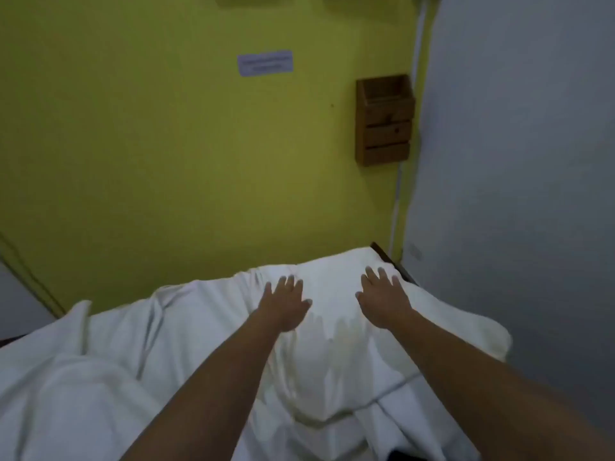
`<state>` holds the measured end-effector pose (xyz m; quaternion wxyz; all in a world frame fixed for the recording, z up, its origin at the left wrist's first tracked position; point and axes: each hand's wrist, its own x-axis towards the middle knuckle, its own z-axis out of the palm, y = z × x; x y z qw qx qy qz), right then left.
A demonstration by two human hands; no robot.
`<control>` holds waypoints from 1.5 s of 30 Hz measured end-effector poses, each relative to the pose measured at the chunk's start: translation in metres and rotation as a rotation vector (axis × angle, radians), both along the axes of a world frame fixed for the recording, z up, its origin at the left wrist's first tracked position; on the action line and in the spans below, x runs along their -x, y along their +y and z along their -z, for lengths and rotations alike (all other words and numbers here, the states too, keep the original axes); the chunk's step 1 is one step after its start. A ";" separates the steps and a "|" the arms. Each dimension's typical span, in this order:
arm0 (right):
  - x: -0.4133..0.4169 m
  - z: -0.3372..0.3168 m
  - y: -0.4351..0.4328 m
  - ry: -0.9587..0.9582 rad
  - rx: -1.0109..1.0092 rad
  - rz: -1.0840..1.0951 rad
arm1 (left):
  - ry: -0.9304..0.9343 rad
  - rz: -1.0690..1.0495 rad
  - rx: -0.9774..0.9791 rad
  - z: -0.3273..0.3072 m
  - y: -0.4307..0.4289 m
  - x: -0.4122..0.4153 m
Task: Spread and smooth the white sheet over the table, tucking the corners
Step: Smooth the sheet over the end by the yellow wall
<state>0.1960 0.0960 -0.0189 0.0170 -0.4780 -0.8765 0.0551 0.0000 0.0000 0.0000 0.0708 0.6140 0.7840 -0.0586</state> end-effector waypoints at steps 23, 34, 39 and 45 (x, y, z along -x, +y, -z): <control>-0.035 0.158 -0.104 0.272 0.064 0.576 | -0.203 0.465 0.168 0.157 0.065 -0.014; -0.040 0.163 -0.097 0.140 0.098 0.657 | -0.126 0.486 0.056 0.160 0.137 -0.009; -0.047 0.164 -0.093 0.113 0.137 0.660 | -0.049 0.220 0.054 0.141 0.162 0.023; -0.036 0.165 -0.092 0.116 0.115 0.740 | -0.174 0.758 -0.086 0.148 0.062 -0.019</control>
